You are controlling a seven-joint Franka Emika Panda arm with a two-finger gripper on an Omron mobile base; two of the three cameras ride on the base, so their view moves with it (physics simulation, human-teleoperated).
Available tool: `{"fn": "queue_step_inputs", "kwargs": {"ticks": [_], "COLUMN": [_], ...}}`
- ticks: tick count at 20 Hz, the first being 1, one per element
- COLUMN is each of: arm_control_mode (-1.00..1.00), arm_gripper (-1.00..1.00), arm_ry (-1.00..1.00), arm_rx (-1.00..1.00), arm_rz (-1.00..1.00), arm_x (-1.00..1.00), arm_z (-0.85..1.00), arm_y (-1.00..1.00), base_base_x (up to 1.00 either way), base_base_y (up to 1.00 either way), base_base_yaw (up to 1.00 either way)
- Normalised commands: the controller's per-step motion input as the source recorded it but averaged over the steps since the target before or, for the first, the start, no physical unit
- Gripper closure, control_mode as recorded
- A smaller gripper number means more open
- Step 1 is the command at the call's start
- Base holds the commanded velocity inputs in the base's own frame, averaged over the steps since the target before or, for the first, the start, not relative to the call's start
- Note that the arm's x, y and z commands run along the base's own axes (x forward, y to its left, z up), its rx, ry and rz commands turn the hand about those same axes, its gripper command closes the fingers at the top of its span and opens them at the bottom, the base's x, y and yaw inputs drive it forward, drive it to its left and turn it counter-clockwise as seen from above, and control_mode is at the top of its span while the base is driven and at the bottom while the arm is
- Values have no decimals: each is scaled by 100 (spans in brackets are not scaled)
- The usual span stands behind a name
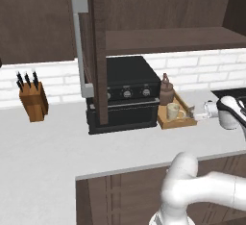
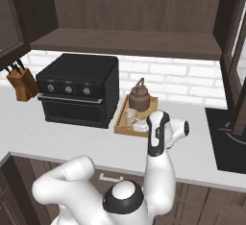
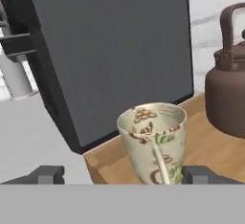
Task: Pick the kettle from the counter and place it on the tray. Then pick the mug from the cabinet and place it on the tray. Then close the cabinet doors.
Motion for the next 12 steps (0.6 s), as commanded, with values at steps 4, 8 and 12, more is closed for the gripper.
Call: {"fn": "queue_step_inputs", "kwargs": {"ticks": [4,8,12], "arm_control_mode": [-100,-100,-100], "arm_gripper": [-100,-100,-100], "arm_ry": [1,8,3], "arm_rx": [5,30,56], "arm_rz": [-15,-28,-7], "arm_x": [-47,-52,-14], "arm_z": [76,66,44], "arm_y": [-29,-74,-75], "base_base_x": [0,0,0], "base_base_y": [0,0,0], "base_base_yaw": [0,0,0]}}
